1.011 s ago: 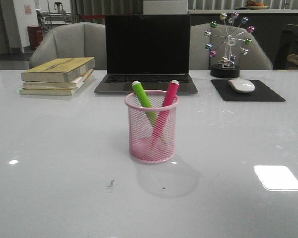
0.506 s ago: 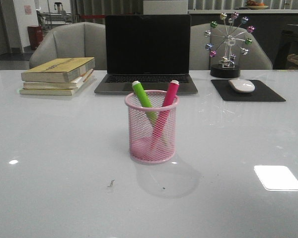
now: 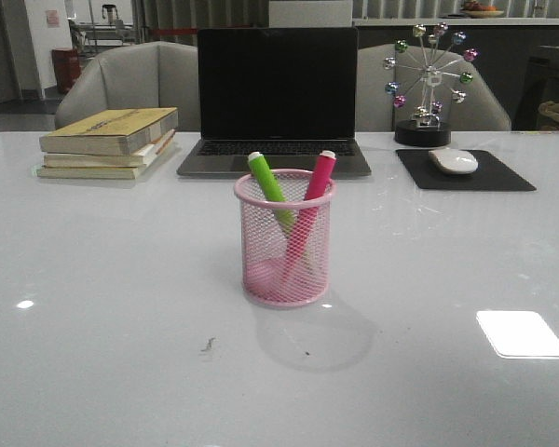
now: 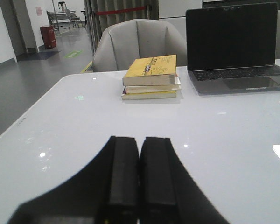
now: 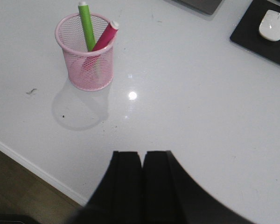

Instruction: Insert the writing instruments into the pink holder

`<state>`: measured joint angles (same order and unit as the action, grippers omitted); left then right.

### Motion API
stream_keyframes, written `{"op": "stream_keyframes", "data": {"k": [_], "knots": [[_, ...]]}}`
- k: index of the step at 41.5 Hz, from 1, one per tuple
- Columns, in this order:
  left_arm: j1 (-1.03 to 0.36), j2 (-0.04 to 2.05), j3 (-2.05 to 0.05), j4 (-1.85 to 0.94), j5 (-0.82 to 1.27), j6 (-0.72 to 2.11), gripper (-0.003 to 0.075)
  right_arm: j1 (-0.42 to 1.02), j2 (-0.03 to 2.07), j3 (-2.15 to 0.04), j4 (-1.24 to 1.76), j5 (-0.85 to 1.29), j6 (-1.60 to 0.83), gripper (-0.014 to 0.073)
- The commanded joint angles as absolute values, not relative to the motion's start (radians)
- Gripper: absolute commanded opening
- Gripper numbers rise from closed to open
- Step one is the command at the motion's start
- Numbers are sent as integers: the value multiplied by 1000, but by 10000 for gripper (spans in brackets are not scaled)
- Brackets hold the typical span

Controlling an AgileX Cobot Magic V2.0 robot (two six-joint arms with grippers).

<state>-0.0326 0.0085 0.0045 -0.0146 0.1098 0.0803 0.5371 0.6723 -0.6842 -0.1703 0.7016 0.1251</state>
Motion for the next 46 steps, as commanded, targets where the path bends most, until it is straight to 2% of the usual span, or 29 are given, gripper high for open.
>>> {"op": "stream_keyframes", "data": {"k": [1,14,29,46], "knots": [[-28,-7,10,-34,9,77,99,536,666,-712,-181,635,125,56],[-34,-26,10,-30,12,14,99,536,666,-712,-181,644,125,56],[-55,-26,10,-30,-106,14,99,536,666,-712,-181,644,125,56],[-55,-26,10,-30,-104,14,99,536,666,-712,-181,644,125,56]]}}
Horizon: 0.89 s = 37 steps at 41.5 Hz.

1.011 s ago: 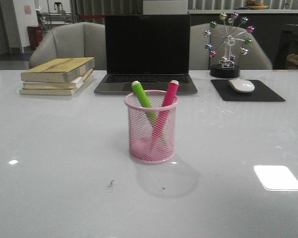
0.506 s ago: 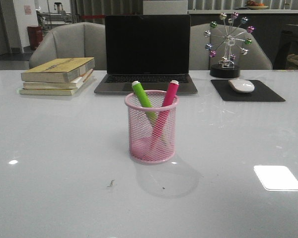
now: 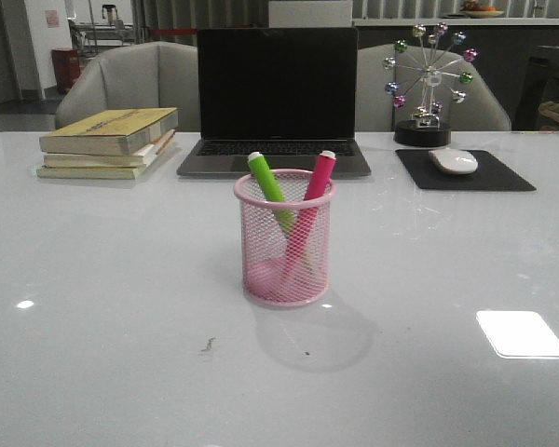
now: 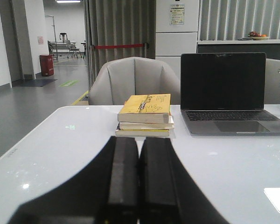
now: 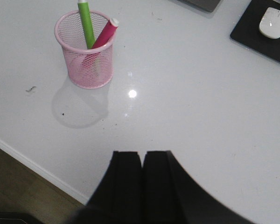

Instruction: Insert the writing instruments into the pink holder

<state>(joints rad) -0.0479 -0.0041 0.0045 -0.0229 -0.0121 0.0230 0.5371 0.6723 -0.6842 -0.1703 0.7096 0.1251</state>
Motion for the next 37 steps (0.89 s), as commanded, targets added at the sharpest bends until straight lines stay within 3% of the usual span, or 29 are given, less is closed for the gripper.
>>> {"op": "stream_keyframes", "data": {"k": [1,22,37], "knots": [[-55,-26,10,-30,-104,14,99,536,666,-712,-181,644,125,56],[-55,-26,10,-30,-104,14,99,534,648,-698,-181,639,125,56],[-55,-26,10,-30,-104,14,99,145,276,-335,-156,271,125,56]]}}
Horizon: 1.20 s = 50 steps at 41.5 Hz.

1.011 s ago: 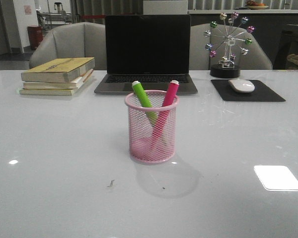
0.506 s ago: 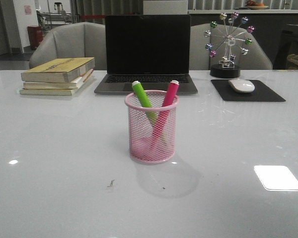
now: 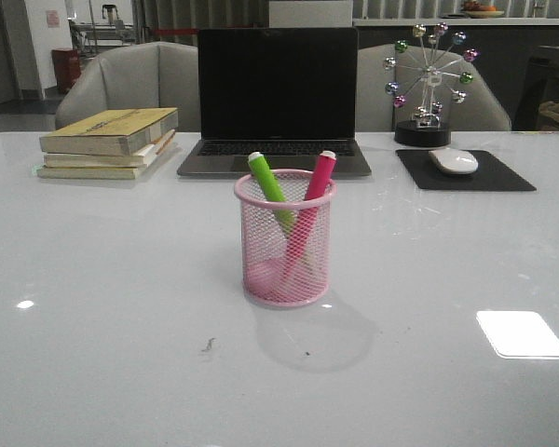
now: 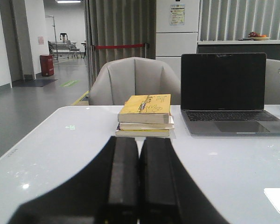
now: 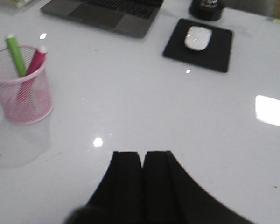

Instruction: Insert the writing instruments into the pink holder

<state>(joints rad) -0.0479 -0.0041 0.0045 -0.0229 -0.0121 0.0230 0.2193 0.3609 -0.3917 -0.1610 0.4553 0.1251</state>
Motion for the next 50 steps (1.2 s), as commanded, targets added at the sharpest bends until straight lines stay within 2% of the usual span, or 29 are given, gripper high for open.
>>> {"op": "stream_keyframes", "data": {"k": [1,8,15,50], "knots": [[-55,-26,10,-30,-104,14,99,126,247,-299,-155,250,125,56],[-55,-26,10,-30,-104,14,99,14,49,-106,-124,105,125,56],[-55,-26,10,-30,-104,14,99,-15,-31,28,-89,0,125,56],[-55,-24,10,-30,-104,14,99,-5,-31,25,-36,-86,78,56]]}}
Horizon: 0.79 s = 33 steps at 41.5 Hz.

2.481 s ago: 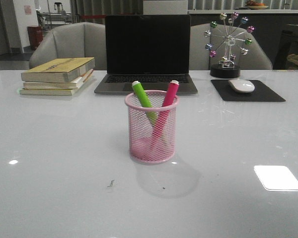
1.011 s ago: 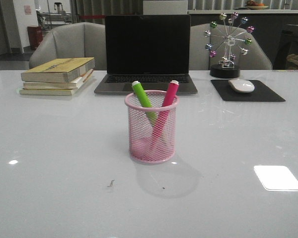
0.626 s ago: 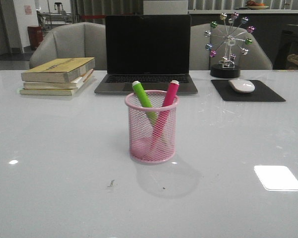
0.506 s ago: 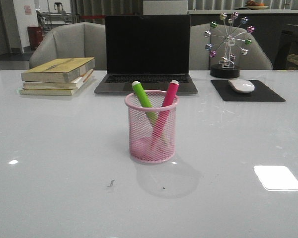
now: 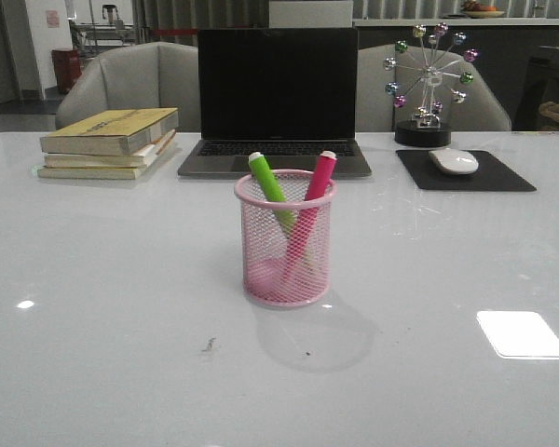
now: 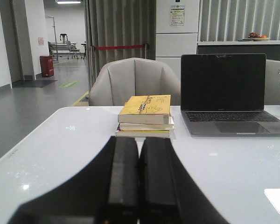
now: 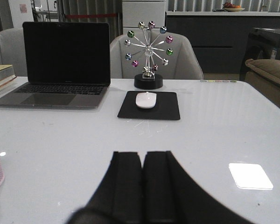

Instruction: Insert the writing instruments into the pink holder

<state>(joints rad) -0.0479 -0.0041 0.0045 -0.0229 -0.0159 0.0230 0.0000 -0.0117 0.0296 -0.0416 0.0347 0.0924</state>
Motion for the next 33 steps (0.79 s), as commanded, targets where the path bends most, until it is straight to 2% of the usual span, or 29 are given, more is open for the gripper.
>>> {"op": "stream_keyframes", "data": {"k": [1,33], "knots": [[-55,-24,10,-30,-104,14,99,-8,-31,25,-36,-89,78,56],[-55,-24,10,-30,-104,14,99,-22,-31,25,-37,-88,72,56]]}}
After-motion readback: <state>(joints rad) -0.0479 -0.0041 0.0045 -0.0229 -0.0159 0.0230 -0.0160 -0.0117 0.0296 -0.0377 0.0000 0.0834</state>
